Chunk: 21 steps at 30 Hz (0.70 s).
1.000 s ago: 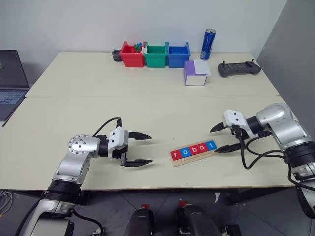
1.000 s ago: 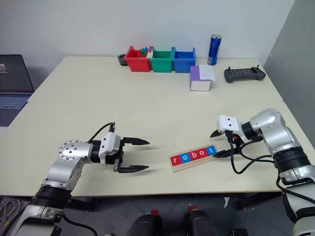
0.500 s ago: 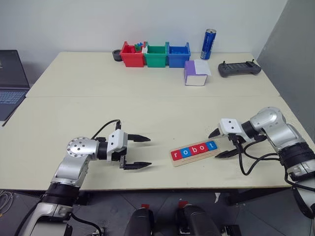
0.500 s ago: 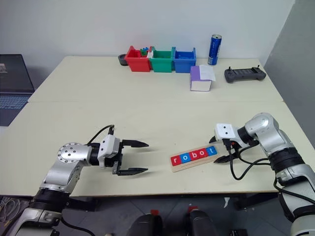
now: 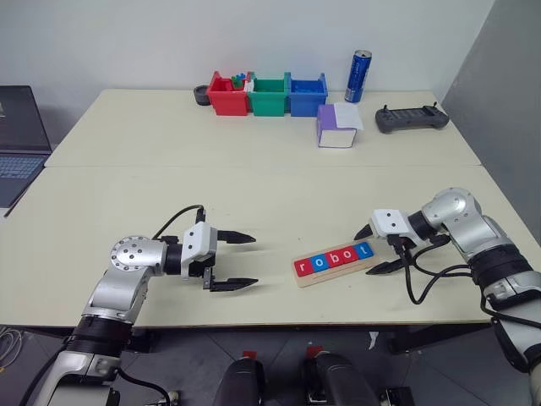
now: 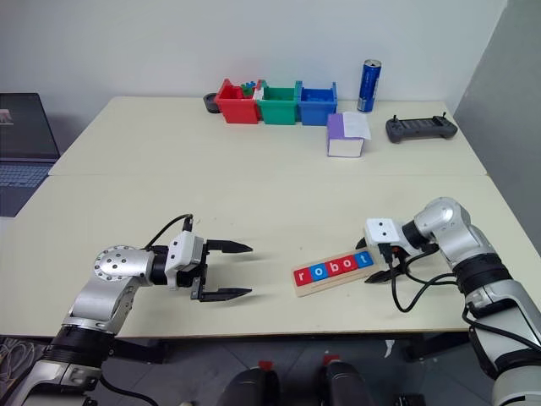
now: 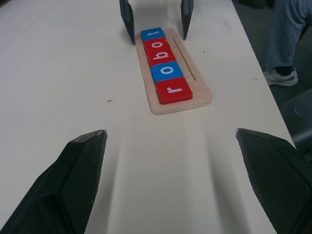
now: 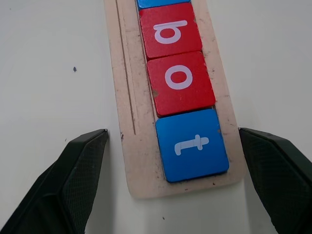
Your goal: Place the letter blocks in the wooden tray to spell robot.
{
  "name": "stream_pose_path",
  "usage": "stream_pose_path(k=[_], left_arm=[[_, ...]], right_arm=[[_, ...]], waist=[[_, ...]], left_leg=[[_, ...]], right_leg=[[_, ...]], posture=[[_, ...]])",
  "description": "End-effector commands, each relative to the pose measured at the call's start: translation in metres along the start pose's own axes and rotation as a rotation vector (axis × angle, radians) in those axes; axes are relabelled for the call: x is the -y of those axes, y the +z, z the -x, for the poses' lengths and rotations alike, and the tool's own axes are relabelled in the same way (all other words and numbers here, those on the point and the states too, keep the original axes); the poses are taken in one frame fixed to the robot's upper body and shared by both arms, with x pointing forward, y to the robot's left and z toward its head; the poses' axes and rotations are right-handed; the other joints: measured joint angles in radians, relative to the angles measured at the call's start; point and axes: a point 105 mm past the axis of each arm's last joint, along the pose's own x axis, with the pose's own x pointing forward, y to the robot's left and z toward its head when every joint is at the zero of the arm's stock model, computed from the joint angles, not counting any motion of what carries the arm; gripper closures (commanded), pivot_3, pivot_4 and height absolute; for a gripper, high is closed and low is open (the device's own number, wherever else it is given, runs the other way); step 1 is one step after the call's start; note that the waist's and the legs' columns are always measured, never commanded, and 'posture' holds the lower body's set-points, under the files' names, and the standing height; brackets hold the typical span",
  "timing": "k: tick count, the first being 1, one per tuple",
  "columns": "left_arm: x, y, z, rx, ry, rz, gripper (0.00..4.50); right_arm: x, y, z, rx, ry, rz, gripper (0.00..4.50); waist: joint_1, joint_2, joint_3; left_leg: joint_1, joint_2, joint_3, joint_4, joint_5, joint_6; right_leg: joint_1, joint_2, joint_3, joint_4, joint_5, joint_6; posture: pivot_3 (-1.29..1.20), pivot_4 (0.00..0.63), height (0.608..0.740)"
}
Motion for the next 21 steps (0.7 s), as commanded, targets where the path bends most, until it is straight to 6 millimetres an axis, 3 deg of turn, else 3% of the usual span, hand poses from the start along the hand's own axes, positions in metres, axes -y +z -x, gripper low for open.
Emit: stream_pose_path(k=[1,4,8,15,21], left_arm=[[-0.003,0.011,0.006,0.022,0.023,-0.034,0.0],[-0.003,0.011,0.006,0.021,0.026,-0.034,0.0],[-0.003,0.011,0.007,0.02,0.028,-0.034,0.0],[-0.003,0.011,0.007,0.017,0.026,-0.034,0.0],[-0.003,0.01,0.004,0.022,0.02,-0.032,0.0]], right_arm=[[-0.001,0.002,0.002,-0.028,0.032,0.046,0.02],[0.001,-0.003,0.0,-0.058,0.016,0.044,0.02],[0.006,-0.009,-0.003,-0.091,-0.018,0.029,1.12],[0.006,-0.006,-0.003,-0.08,-0.036,-0.016,1.11],[-0.001,0.018,-0.003,-0.013,-0.044,-0.151,1.11]], waist=[[0.0,0.0,0.0],[0.0,0.0,0.0],[0.0,-0.002,-0.001],[0.0,-0.003,-0.002],[0.0,-0.003,-0.002]], left_leg=[[0.0,0.0,0.0,0.0,0.0,0.0],[0.0,0.0,0.0,0.0,0.0,0.0],[0.002,0.0,0.0,0.0,0.0,0.0],[0.004,0.0,0.0,0.001,0.001,-0.001],[0.003,0.001,0.0,0.0,0.001,-0.001]], right_leg=[[0.0,0.0,0.0,0.0,0.0,0.0],[0.0,0.0,0.0,0.0,0.0,0.0],[0.001,0.0,0.0,0.0,0.0,0.0],[0.004,0.0,0.0,0.0,0.0,0.0],[0.002,0.0,0.0,0.001,0.0,0.0]], posture=[[0.0,0.15,0.74],[0.0,0.15,0.74],[0.0,0.15,0.74],[0.0,0.15,0.74],[0.0,0.15,0.74]])
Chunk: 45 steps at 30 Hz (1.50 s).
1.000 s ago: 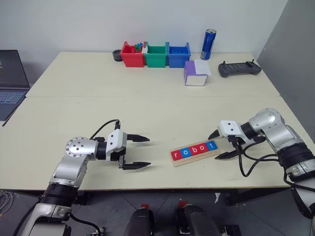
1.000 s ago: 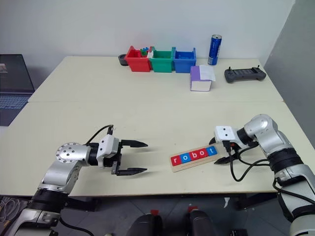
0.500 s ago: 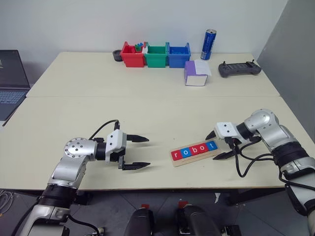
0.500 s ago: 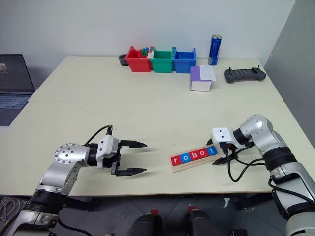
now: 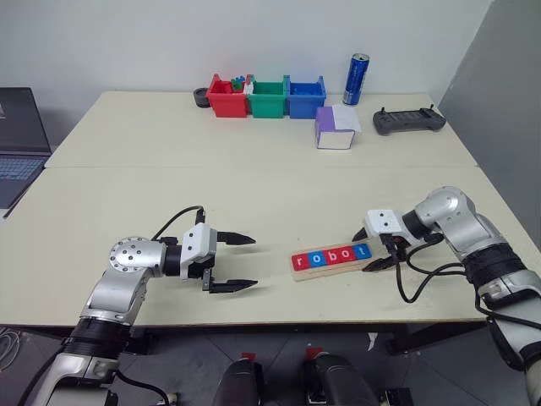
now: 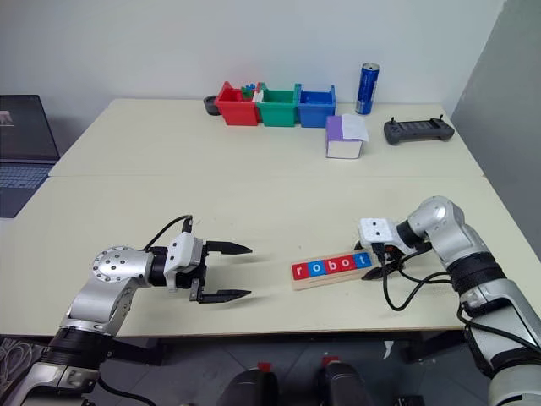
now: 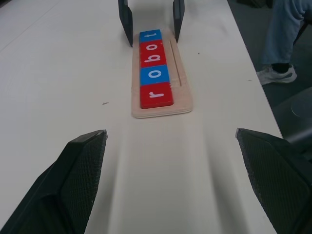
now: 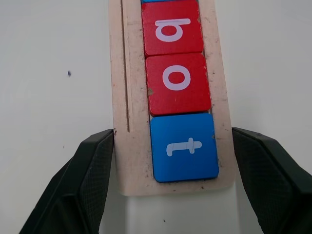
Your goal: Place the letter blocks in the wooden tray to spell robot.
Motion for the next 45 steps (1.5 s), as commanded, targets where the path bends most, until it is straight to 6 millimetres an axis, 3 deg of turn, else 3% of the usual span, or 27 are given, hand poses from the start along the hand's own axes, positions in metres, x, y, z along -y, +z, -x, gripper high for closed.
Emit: stream_pose_path(k=[1,5,12,31,45], left_arm=[[-0.005,0.009,0.003,0.029,0.023,-0.033,0.0],[-0.006,0.01,-0.001,0.035,0.019,-0.033,0.0],[-0.01,0.009,0.0,0.035,0.013,-0.036,0.0],[-0.009,0.008,0.001,0.036,0.013,-0.037,0.0],[-0.009,0.008,0.001,0.033,0.008,-0.036,0.0]], right_arm=[[-0.006,0.012,0.002,0.019,-0.008,-0.061,1.11],[-0.011,0.016,0.001,0.025,-0.023,-0.109,1.11],[-0.004,0.001,0.005,-0.047,-0.124,-0.207,1.11],[-0.005,-0.027,0.012,-0.171,-0.17,-0.145,1.11],[-0.004,-0.016,0.012,-0.116,-0.147,-0.121,1.11]], waist=[[0.0,0.0,0.0],[0.002,0.0,0.0],[0.007,0.0,0.0],[0.01,0.0,0.0],[0.011,0.0,0.0]], left_leg=[[-0.001,0.0,0.0,0.0,0.0,0.0],[-0.002,0.0,0.0,-0.001,0.0,0.0],[-0.002,-0.001,0.0,0.0,0.0,0.0],[-0.002,-0.001,0.0,0.0,0.0,0.0],[-0.003,-0.001,0.0,0.0,0.0,0.0]], right_leg=[[-0.001,0.0,0.0,0.0,0.0,0.0],[-0.002,0.0,0.0,0.0,0.0,0.0],[-0.002,0.0,0.0,-0.001,0.0,0.0],[-0.001,0.0,0.0,-0.001,0.0,0.0],[-0.001,-0.001,0.0,-0.002,0.0,0.0]], posture=[[0.0,0.15,0.74],[0.0,0.15,0.74],[0.0,0.15,0.74],[0.0,0.15,0.74],[0.0,0.15,0.74]])
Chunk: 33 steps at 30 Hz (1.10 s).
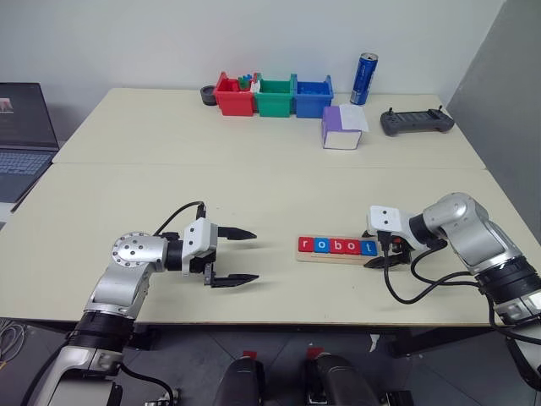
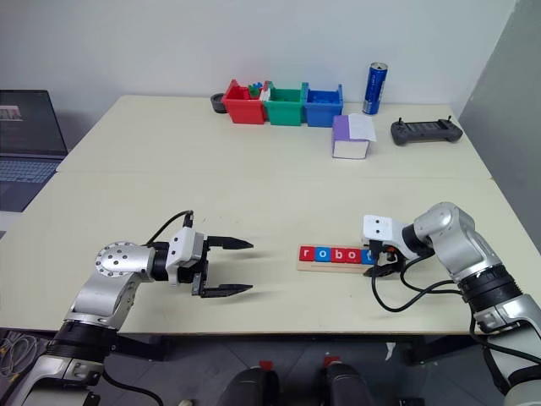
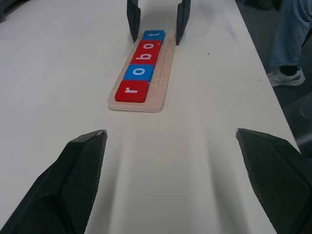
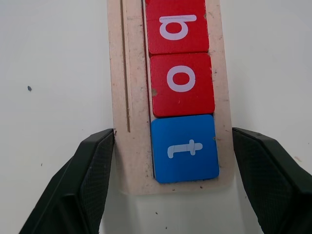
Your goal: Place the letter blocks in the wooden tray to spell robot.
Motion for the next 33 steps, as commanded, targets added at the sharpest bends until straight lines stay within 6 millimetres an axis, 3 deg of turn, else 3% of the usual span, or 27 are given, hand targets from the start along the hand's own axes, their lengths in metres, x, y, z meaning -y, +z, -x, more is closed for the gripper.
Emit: stream_pose_path(k=[1,3,8,15,19,27,33], left_arm=[[-0.001,0.006,0.003,0.019,0.001,-0.023,0.0],[-0.001,0.006,0.003,0.018,0.001,-0.023,0.0],[-0.001,0.005,0.004,0.017,0.001,-0.023,0.0],[-0.002,0.011,0.006,0.029,0.004,-0.028,0.0],[-0.002,0.018,0.014,0.05,0.027,-0.024,0.0],[0.001,0.026,0.045,0.034,0.072,-0.001,0.0],[-0.005,0.03,0.055,0.022,0.107,0.013,0.0]], right_arm=[[-0.003,-0.009,0.002,-0.029,0.016,-0.014,0.4],[-0.005,-0.008,0.003,-0.021,0.033,0.002,0.05],[-0.003,0.001,0.013,0.017,0.031,0.018,0.05],[0.0,0.022,0.059,0.205,-0.045,-0.038,0.05],[-0.005,0.003,0.096,0.293,-0.149,-0.176,0.05],[-0.049,-0.04,0.155,0.363,-0.197,-0.298,0.05],[-0.054,-0.038,0.158,0.364,-0.183,-0.293,0.05]], waist=[[0.0,0.0,0.0],[0.0,0.0,0.0],[0.0,0.0,0.0],[0.0,0.0,0.0],[0.002,0.0,0.0],[0.0,0.001,0.001],[-0.004,0.001,0.001]], left_leg=[[0.0,0.0,0.0,0.0,0.0,0.0],[0.0,0.0,0.0,0.0,0.0,0.0],[0.0,0.0,0.0,0.0,0.0,0.0],[-0.001,0.0,0.0,0.0,0.0,0.0],[-0.002,0.0,-0.001,-0.001,0.0,0.0],[-0.001,0.0,-0.001,-0.002,0.0,0.0],[0.001,0.001,-0.001,-0.001,0.0,0.0]], right_leg=[[0.0,0.0,0.0,0.0,0.0,0.0],[0.0,0.0,0.0,0.0,0.0,0.0],[0.0,0.0,0.0,0.0,0.0,0.0],[-0.001,0.0,0.0,0.0,0.0,0.0],[-0.001,0.0,-0.001,-0.001,0.0,0.0],[0.0,0.0,-0.002,-0.002,0.0,0.0],[0.0,0.0,-0.002,-0.001,0.0,0.0]], posture=[[0.0,0.15,0.74],[0.0,0.15,0.74],[0.0,0.15,0.74],[0.0,0.15,0.74],[0.0,0.15,0.74],[0.0,0.15,0.74],[0.0,0.15,0.74]])
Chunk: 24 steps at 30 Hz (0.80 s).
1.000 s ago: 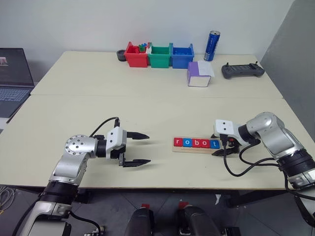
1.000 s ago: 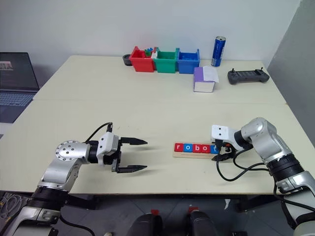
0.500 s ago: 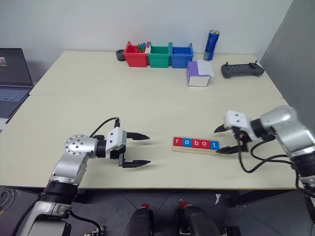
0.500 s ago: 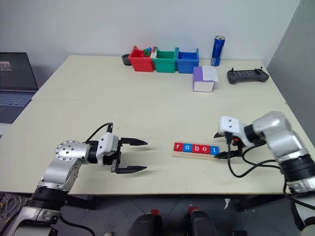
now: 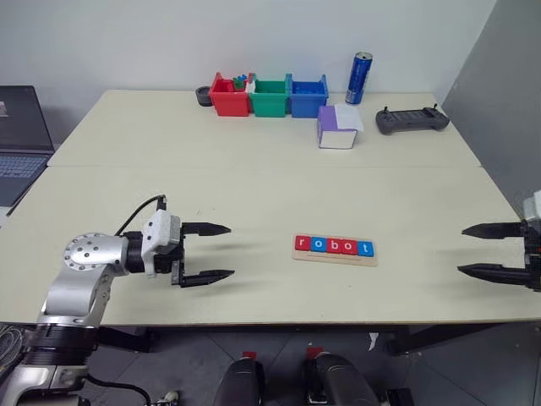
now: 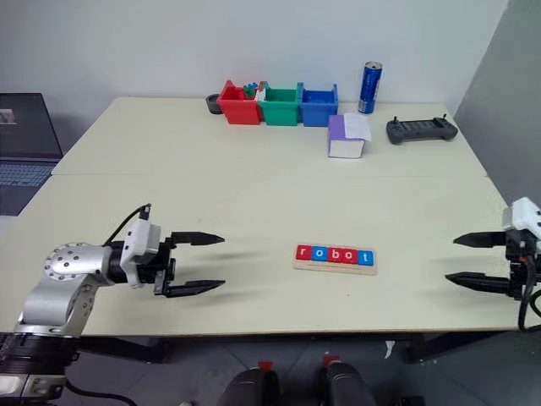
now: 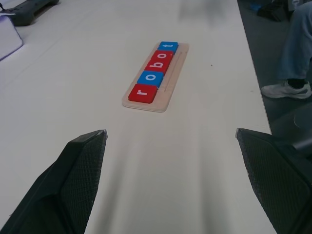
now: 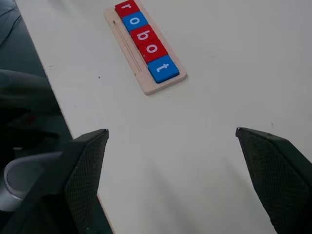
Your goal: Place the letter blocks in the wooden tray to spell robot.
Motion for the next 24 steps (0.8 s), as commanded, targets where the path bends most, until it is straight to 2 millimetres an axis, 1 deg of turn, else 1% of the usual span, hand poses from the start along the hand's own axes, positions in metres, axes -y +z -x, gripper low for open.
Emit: stream_pose_path(k=[1,4,9,14,24], left_arm=[[-0.006,0.011,0.005,0.003,0.03,-0.03,0.0],[-0.007,0.011,0.004,0.01,0.036,-0.013,0.0],[-0.01,0.018,-0.001,0.042,0.065,0.011,0.0],[-0.008,0.012,0.0,0.005,0.079,0.014,0.0],[-0.007,0.011,-0.002,-0.025,0.099,-0.003,0.0]], right_arm=[[-0.001,0.014,-0.001,0.033,0.016,0.05,0.05],[0.002,0.015,-0.005,0.036,0.014,0.05,0.05],[0.005,0.016,-0.007,0.035,0.017,0.06,0.05],[0.009,0.015,-0.008,0.021,0.01,0.067,0.05],[0.012,0.015,-0.009,0.014,0.017,0.078,0.05]], waist=[[0.0,0.0,0.0],[0.002,0.0,0.0],[0.004,0.0,0.0],[0.004,0.0,0.0],[0.004,0.0,0.0]], left_leg=[[0.0,0.0,0.0,0.0,0.0,0.0],[-0.001,0.0,0.0,0.0,0.0,0.0],[-0.002,-0.001,0.0,0.0,0.0,0.0],[-0.002,-0.001,0.0,0.0,0.0,0.0],[-0.002,-0.001,0.0,0.0,0.0,0.0]], right_leg=[[0.0,0.0,0.0,0.0,0.0,0.0],[0.0,0.0,0.0,0.0,0.0,0.0],[0.0,0.0,0.0,-0.002,0.0,0.0],[0.0,0.0,0.001,-0.002,0.0,0.0],[0.0,0.0,0.001,-0.002,0.0,0.0]], posture=[[0.0,0.15,0.74],[0.0,0.15,0.74],[0.0,0.15,0.74],[0.0,0.15,0.74],[0.0,0.15,0.74]])
